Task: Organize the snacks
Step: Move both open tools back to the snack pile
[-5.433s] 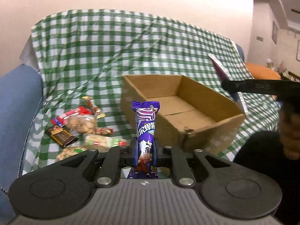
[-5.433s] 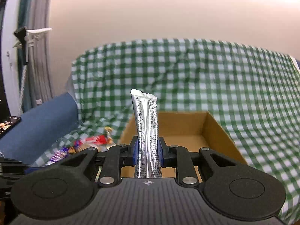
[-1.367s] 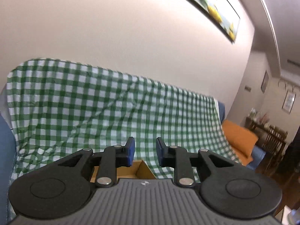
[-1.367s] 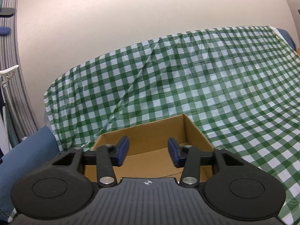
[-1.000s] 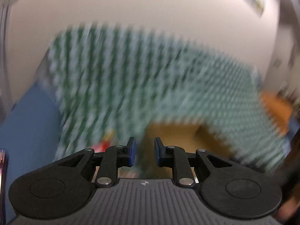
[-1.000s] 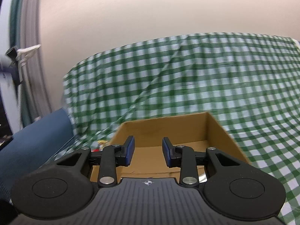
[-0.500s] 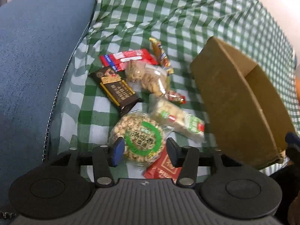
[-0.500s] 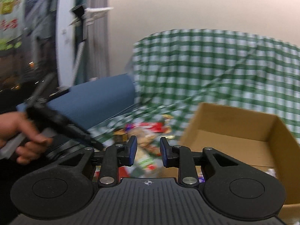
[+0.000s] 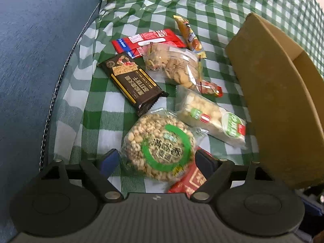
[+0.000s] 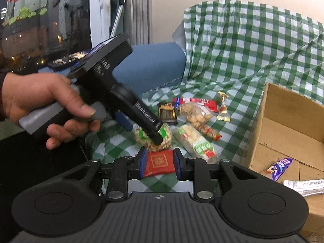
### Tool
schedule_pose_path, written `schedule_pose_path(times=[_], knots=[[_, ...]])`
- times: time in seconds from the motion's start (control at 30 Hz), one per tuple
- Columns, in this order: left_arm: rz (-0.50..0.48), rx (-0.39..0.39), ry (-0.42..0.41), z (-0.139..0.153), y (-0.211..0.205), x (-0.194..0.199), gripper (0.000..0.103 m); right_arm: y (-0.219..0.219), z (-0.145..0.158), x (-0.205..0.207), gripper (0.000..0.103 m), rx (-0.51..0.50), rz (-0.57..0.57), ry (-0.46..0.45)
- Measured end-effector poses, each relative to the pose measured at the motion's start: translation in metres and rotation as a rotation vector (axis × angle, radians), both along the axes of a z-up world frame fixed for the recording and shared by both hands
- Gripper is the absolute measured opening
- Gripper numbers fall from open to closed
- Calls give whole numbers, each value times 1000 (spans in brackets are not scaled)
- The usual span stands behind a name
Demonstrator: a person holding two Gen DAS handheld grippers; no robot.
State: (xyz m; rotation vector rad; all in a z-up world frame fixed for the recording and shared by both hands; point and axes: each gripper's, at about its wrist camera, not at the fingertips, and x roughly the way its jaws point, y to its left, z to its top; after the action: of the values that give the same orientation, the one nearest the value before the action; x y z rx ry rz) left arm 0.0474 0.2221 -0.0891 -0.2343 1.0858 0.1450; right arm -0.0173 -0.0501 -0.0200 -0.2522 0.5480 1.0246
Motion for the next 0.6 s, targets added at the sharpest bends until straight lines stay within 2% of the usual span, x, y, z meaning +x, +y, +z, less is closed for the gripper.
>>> schedule_pose_path(times=[0.2, 0.3, 0.33, 0.37, 0.47, 0.53, 0.6], knots=[[-49, 60, -2, -5, -13, 7, 88, -1, -5, 1, 40, -32, -3, 15], [-52, 36, -2, -5, -10, 6, 84, 0, -4, 1, 42, -37, -6, 23], [-47, 23, -9, -4, -8, 4, 81, 2, -4, 1, 43, -42, -7, 25], [-35, 10, -19, -2, -4, 1, 70, 4, -3, 2, 45, -44, -8, 28], [25, -16, -45, 5, 6, -9, 46, 10, -2, 1, 46, -44, -12, 52], [54, -41, -50, 8, 14, -16, 38, 15, -2, 2, 46, -43, -17, 75], [69, -73, -55, 11, 20, -20, 38, 21, -3, 2, 46, -47, -26, 102]])
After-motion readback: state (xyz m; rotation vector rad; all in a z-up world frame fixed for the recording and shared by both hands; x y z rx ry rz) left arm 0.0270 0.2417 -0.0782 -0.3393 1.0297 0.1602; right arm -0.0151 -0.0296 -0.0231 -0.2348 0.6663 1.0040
